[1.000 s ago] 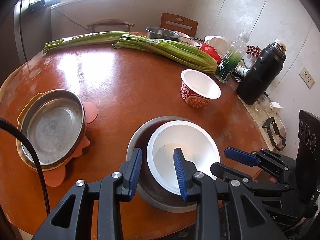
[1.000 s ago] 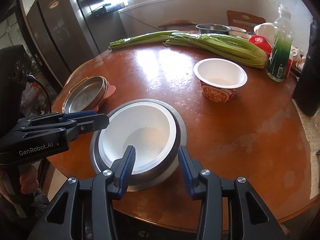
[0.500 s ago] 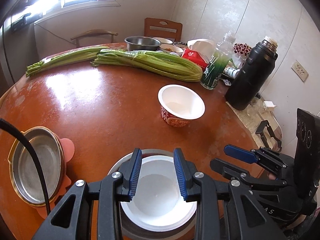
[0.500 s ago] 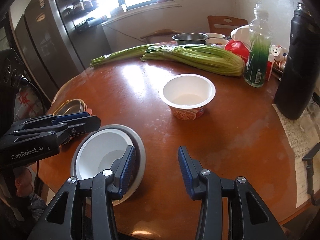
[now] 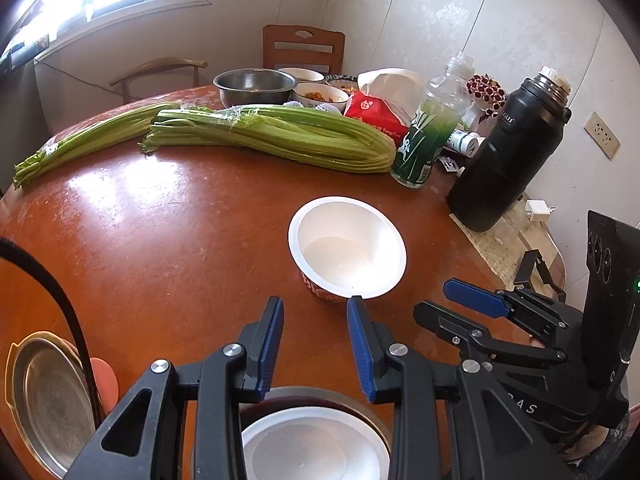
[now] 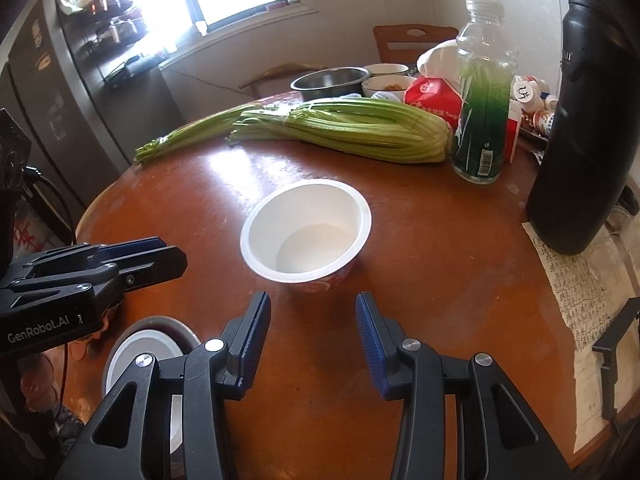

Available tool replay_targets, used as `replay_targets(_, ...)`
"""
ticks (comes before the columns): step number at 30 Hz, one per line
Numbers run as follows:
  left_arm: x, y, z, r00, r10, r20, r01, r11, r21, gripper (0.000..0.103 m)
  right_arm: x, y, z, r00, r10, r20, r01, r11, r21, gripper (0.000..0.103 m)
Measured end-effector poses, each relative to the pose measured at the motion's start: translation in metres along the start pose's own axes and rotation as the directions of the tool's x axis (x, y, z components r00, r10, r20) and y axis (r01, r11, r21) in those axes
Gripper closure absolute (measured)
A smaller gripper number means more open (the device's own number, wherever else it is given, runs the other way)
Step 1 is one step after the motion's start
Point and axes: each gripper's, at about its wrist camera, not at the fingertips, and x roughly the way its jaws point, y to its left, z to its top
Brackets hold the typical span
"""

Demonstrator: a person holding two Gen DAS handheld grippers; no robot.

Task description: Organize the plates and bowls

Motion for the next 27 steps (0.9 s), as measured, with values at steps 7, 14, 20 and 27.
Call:
replay_targets(7,0.025,0.007,0.019,0.999,-0.010,-0.034,0.010,1.000,0.011,0.070,0.029,-0.010,0.014,0.999,-0.025,-0.036,0.026,0.999,0.020,0.057)
replay_targets(14,0.047,0.012,0.027,0.997,-0.034,-0.066,0.034,0.999,0.006,0.070,0.054,-0.011,0.023,0.997,-0.007,-0.070,0.009,1.000,0.028,0.056)
replay_targets(20,0.060,0.022,0.029,0.995,-0.048,-0.090,0.046,0.999,-0.018,0.070,0.067,0.002,0.027,0.996,0.009,-0.085,-0.010,1.000,-0.012,0.056)
replay_targets(27,0.073,0.034,0.028,0.991,-0.061,-0.120,0.054,0.997,-0.058,0.070,0.076,0.020,0.024,0.994,0.030,-0.101,-0.037,0.997,-0.065,0.053)
